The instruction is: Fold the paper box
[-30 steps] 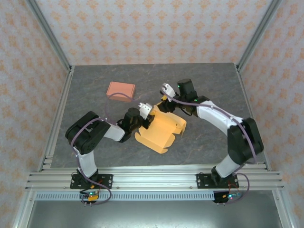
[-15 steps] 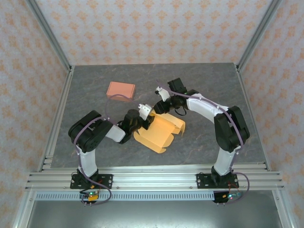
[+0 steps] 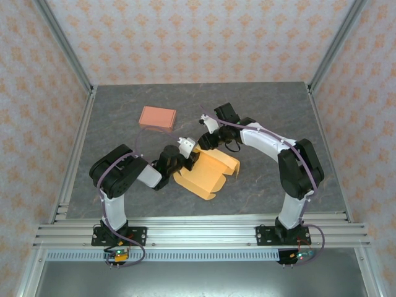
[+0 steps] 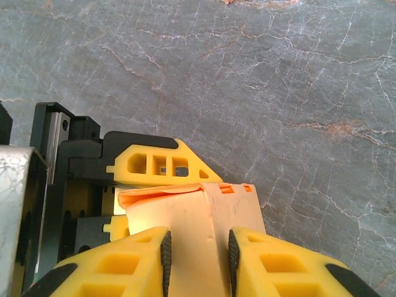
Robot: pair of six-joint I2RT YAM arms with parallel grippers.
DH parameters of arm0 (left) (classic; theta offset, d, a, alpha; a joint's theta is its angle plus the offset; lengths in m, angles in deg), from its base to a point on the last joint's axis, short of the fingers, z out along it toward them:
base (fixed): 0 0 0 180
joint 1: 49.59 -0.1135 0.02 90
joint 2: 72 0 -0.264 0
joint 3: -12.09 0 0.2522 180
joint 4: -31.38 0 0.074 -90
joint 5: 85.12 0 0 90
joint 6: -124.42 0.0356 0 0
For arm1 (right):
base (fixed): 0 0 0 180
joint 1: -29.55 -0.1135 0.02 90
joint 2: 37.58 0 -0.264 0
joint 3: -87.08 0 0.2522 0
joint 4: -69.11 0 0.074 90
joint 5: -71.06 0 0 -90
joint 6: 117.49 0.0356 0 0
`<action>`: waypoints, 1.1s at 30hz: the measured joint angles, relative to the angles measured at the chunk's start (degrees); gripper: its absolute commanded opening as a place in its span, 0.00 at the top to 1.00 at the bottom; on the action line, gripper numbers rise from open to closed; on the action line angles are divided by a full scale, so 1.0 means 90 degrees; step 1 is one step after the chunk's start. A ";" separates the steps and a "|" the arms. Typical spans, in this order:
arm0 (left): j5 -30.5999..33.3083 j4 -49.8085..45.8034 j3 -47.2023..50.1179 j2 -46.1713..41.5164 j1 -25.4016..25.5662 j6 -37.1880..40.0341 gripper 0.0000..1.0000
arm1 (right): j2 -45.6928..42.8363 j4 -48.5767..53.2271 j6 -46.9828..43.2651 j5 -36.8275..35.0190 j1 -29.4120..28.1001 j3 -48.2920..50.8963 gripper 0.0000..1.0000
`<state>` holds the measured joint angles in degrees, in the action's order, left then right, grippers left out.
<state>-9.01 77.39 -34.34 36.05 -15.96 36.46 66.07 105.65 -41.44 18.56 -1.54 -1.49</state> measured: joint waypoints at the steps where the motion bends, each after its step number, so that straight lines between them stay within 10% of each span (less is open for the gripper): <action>1: 0.0002 -0.0015 -0.0017 0.0000 0.0002 0.0007 0.81 | 0.0000 -0.0002 0.0039 0.0000 0.0000 0.0000 0.70; 22: 0.1960 0.0219 -0.0532 0.0539 0.0673 0.0080 1.00 | -0.0131 -0.1078 0.1622 -0.0058 0.0177 0.0517 0.68; 33: 0.1644 0.0362 -0.0352 0.0461 0.0597 -0.0211 1.00 | -0.1528 -0.3283 0.1860 0.0605 0.0957 0.2465 0.59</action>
<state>5.79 80.65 -37.51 40.20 -10.58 34.56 52.32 76.10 -24.70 24.00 7.07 20.70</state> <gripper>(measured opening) 0.092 0.406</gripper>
